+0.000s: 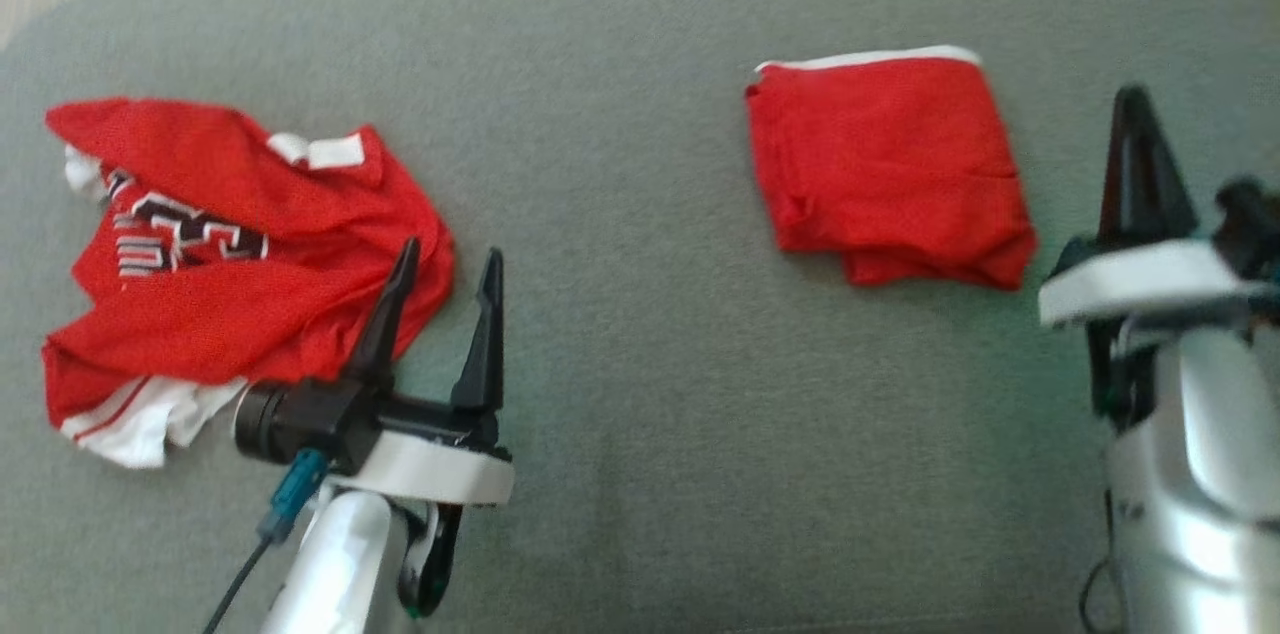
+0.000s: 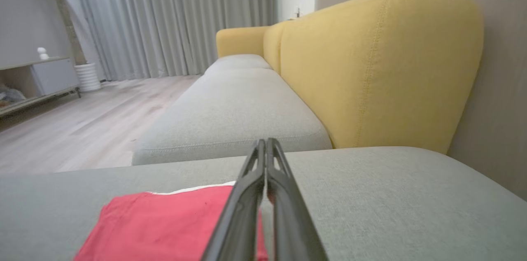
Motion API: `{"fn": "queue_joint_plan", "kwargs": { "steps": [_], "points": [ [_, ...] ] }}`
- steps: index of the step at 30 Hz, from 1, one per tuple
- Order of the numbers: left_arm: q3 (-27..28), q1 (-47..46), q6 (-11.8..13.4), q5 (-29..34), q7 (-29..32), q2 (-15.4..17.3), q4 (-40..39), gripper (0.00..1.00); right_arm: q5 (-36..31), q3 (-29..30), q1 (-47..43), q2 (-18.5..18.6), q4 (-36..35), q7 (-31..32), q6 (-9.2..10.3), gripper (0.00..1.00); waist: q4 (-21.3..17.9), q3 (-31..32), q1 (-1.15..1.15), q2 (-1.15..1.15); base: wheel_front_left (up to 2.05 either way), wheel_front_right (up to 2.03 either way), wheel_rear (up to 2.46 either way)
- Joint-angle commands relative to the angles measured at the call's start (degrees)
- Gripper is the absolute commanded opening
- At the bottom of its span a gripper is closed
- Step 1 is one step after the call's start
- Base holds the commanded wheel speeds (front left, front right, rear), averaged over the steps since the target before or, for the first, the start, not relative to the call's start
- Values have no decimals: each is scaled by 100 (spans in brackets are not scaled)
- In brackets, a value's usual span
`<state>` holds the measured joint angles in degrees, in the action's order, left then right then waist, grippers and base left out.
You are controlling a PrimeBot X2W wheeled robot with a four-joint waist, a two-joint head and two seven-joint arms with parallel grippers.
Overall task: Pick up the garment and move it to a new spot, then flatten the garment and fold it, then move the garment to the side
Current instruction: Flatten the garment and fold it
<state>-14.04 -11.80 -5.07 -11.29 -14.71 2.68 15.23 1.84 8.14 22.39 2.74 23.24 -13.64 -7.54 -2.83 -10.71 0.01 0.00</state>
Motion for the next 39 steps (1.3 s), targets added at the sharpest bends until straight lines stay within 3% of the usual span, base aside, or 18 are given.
{"fn": "queue_joint_plan", "kwargs": {
  "steps": [1, 13, 16, 21, 24, 31, 39],
  "points": [
    [85, -303, 6, -61, -29, 20, -171, 100, -138, 22, 481, 19, 49, 140, 5, 0, 317, -369, -1, 0, 0, 0, 0],
    [-109, -643, 19, -158, -29, 20, -128, 100, -884, 218, 1533, 161, 2033, 980, 5, 0, 774, -876, -1, 0, 0, 0, 0],
    [-147, -687, 29, -180, -29, 20, -98, 100, -1029, 254, 1713, 143, 2307, 765, 5, 0, 817, -860, -1, 0, 0, 0, 0],
    [-162, -667, 61, -200, -29, 20, -66, 100, -960, 10, 2035, 37, 2456, 172, 5, 0, 829, -731, -1, 0, 0, 0, 0],
    [-171, -640, 66, -213, -29, 20, -65, 100, -639, -440, 2160, 19, 2599, 26, 5, 0, 841, -675, -1, 0, 0, 0, 0],
    [-198, -641, 71, -238, -29, 20, -67, 100, -53, -1576, 2131, 15, 3506, 401, 5, 0, 838, -634, -1, 0, 0, 0, 0],
    [-88, -557, 99, -218, -29, 20, -53, 100, 103, -1448, 2070, 14, 3750, 56, 5, 0, 706, -406, -1, 0, 0, 0, 0]
  ]
}}
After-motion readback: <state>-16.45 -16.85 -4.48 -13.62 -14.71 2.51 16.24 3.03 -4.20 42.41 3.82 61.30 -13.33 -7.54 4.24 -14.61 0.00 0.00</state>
